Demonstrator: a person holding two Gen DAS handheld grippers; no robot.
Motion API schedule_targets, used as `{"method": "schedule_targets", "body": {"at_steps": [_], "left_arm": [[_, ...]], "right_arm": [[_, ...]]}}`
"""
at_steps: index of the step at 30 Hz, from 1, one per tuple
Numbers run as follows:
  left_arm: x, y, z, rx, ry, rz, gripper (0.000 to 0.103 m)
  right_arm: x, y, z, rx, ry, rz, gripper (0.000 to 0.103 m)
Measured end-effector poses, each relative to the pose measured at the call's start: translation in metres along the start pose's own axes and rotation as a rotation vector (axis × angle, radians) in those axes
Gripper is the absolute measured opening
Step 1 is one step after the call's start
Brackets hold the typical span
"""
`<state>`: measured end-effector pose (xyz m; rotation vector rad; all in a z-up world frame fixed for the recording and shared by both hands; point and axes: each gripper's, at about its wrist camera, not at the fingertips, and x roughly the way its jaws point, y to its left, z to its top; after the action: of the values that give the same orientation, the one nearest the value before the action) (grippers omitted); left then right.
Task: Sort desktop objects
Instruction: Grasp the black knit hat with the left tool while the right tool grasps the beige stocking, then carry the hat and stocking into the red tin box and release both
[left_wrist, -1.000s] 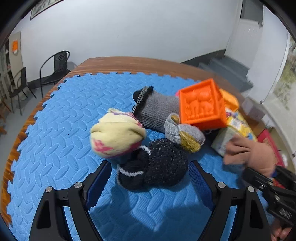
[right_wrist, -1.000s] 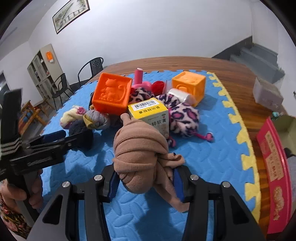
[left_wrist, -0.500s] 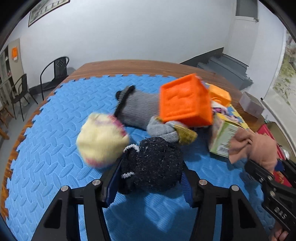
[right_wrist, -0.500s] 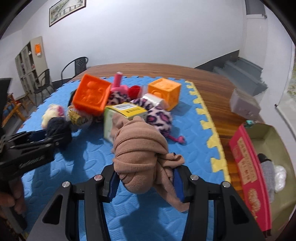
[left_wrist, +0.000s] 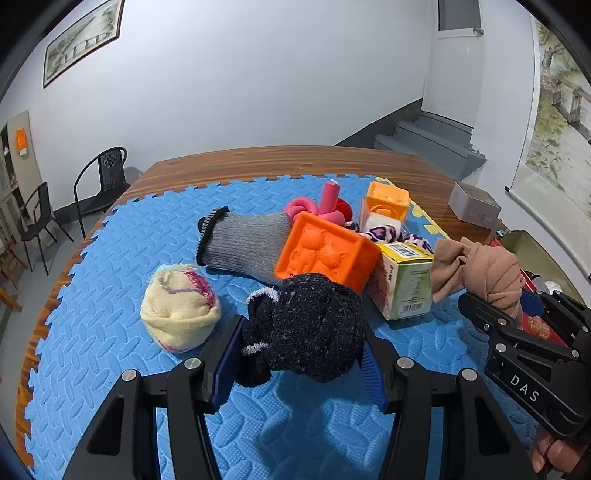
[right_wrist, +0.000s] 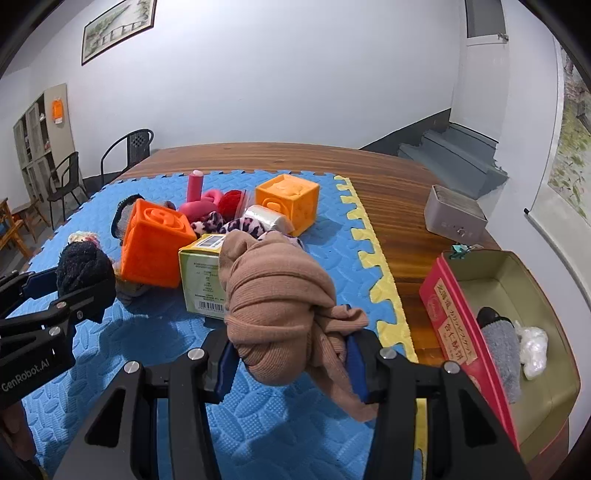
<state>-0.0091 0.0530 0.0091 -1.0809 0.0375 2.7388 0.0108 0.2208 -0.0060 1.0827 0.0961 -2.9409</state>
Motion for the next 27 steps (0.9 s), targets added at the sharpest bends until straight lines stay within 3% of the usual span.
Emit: {"method": "schedule_targets", "body": {"at_steps": [19, 27], "left_arm": [[-0.018, -0.032, 0.001, 0.073, -0.020, -0.027, 0.059], [-0.023, -0.080, 0.016, 0.160, -0.041, -0.108, 0.059]], "right_arm": [[-0.017, -0.029, -0.002, 0.071, -0.044, -0.019, 0.053], [-0.040, -0.109, -0.003, 0.243, -0.105, -0.136, 0.053]]}}
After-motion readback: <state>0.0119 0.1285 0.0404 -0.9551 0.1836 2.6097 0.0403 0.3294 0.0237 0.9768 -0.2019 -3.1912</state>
